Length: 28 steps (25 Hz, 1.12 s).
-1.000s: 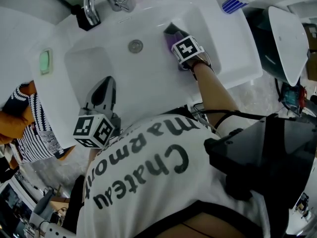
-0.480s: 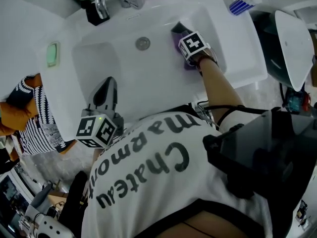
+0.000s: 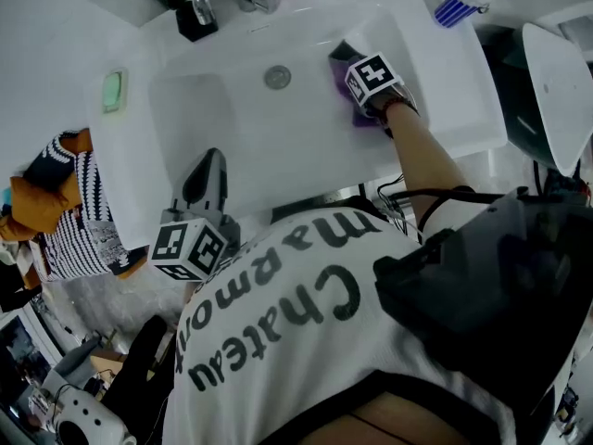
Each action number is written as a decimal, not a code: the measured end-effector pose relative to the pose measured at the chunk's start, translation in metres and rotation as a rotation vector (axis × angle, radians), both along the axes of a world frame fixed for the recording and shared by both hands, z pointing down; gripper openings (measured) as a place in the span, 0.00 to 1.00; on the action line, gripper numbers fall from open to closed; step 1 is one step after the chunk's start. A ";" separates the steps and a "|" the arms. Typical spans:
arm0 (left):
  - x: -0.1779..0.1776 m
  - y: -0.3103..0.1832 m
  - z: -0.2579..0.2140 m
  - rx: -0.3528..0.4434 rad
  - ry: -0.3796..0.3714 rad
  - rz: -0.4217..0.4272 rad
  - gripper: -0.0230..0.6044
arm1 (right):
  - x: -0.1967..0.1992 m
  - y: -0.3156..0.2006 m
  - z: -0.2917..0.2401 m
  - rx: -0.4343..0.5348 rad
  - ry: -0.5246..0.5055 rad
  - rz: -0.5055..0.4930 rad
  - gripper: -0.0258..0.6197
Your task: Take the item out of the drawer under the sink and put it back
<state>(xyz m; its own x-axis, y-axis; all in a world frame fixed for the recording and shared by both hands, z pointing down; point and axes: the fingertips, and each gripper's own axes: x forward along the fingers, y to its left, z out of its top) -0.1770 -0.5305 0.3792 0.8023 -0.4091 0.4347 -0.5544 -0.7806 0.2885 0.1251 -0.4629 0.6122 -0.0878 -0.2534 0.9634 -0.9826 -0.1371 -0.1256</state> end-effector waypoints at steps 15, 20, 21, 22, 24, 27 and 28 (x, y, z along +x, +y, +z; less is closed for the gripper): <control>-0.014 0.063 -0.011 0.059 -0.022 -0.085 0.05 | -0.007 0.028 -0.040 0.091 -0.078 -0.071 0.30; -0.020 0.088 -0.010 0.065 -0.011 -0.119 0.05 | -0.002 0.038 -0.065 0.163 -0.045 -0.090 0.30; -0.019 0.091 -0.010 0.066 -0.007 -0.118 0.05 | 0.000 0.039 -0.071 0.185 -0.035 -0.082 0.30; -0.019 0.094 -0.011 0.067 -0.003 -0.113 0.05 | 0.002 0.040 -0.078 0.209 -0.027 -0.068 0.30; -0.018 0.101 -0.013 0.072 0.006 -0.099 0.05 | 0.003 0.044 -0.094 0.263 -0.019 -0.033 0.30; -0.021 0.111 -0.018 0.090 0.030 -0.082 0.05 | -0.002 0.054 -0.123 0.361 0.010 0.008 0.22; -0.022 0.115 -0.019 0.097 0.041 -0.075 0.05 | -0.004 0.059 -0.135 0.398 0.029 0.019 0.19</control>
<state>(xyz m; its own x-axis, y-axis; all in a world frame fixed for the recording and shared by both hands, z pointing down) -0.1986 -0.4150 0.3599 0.7840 -0.5074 0.3576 -0.6017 -0.7627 0.2370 0.1215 -0.4037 0.4771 -0.0542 -0.6091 0.7913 -0.9842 -0.1012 -0.1453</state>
